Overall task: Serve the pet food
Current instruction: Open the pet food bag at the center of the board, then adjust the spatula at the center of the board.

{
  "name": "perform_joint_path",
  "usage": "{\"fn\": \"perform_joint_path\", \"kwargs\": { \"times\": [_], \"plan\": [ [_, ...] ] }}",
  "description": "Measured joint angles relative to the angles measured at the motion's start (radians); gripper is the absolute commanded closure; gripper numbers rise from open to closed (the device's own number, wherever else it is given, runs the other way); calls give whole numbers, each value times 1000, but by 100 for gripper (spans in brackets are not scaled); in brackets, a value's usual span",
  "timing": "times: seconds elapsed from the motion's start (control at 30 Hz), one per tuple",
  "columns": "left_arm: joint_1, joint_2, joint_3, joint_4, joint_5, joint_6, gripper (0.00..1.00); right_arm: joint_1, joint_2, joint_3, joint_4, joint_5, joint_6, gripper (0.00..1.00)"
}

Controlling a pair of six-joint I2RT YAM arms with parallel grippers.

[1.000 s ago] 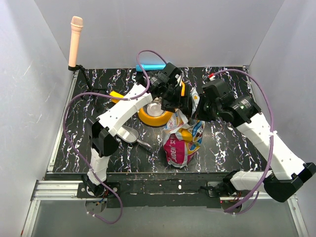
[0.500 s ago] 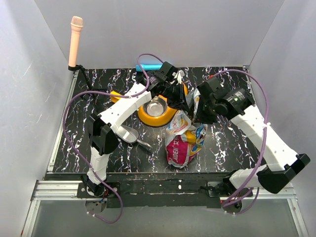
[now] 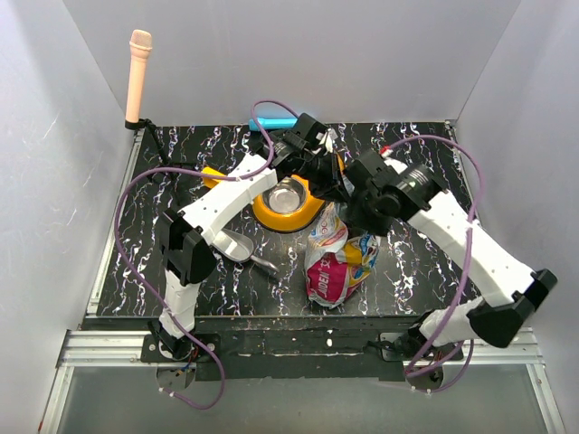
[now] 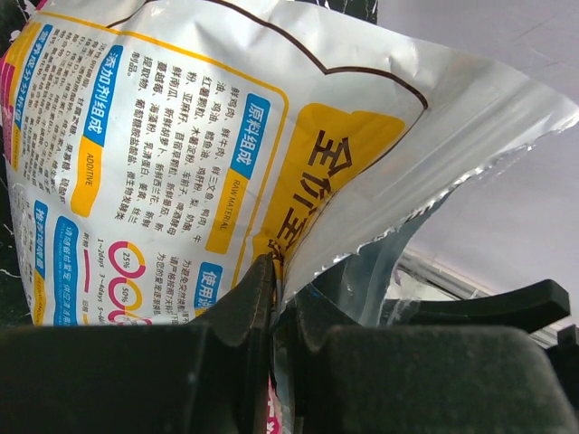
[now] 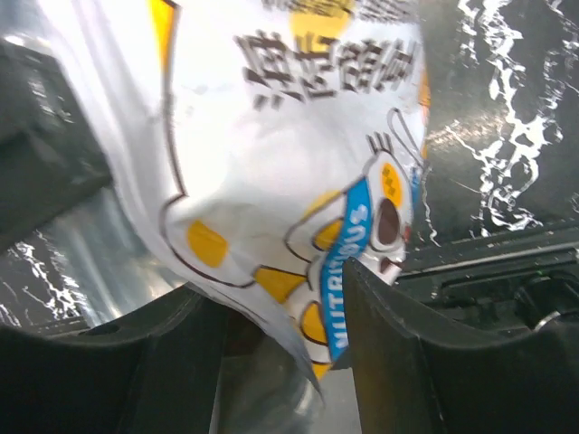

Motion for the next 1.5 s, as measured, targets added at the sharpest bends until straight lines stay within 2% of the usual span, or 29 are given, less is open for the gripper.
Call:
{"fn": "perform_joint_path", "kwargs": {
  "times": [0.1,0.2,0.23,0.3,0.33,0.37,0.43,0.7,0.77,0.93,1.0,1.13,1.23,1.3,1.33,1.4,1.5],
  "plan": [
    [-5,-6,0,3,-6,3,100,0,-68,-64,-27,17,25,38],
    [-6,-11,0,3,-13,11,100,-3,-79,-80,-27,28,26,30],
    [-6,-13,0,2,-15,13,100,-8,-79,-93,-21,25,23,22],
    [-5,-13,1,2,-16,19,100,-27,-79,-119,-16,12,11,22],
    [-5,-13,2,0,-17,22,100,-39,-79,-127,-17,8,1,28],
    [-5,-14,3,0,-17,26,100,-51,-77,-129,-18,0,-16,40],
    [-4,-14,8,-2,-19,34,100,-68,-70,-126,-16,-11,-52,98],
    [5,-14,58,-66,-60,86,100,-115,-21,-42,-45,28,-138,99],
    [13,-14,60,-63,-56,68,100,-184,-47,-15,-61,58,-175,99],
    [13,2,62,61,27,-65,100,-488,-103,93,-72,60,-367,99],
    [-8,36,106,90,40,-89,100,-540,-105,149,-95,57,-455,99],
    [-18,105,168,102,24,-64,99,-559,-107,204,-89,16,-617,99],
    [-18,114,148,57,-17,17,76,-559,-121,167,-34,-83,-717,99],
    [-14,83,78,44,-25,85,56,-554,-145,93,11,-159,-763,99],
    [-9,52,22,35,-36,116,43,-545,-159,43,32,-189,-777,99],
    [6,-38,-104,11,-78,166,29,-499,-185,-51,119,-275,-800,99],
    [31,-198,-238,-33,-156,197,2,-406,-255,-172,216,-361,-835,99]
  ]
}}
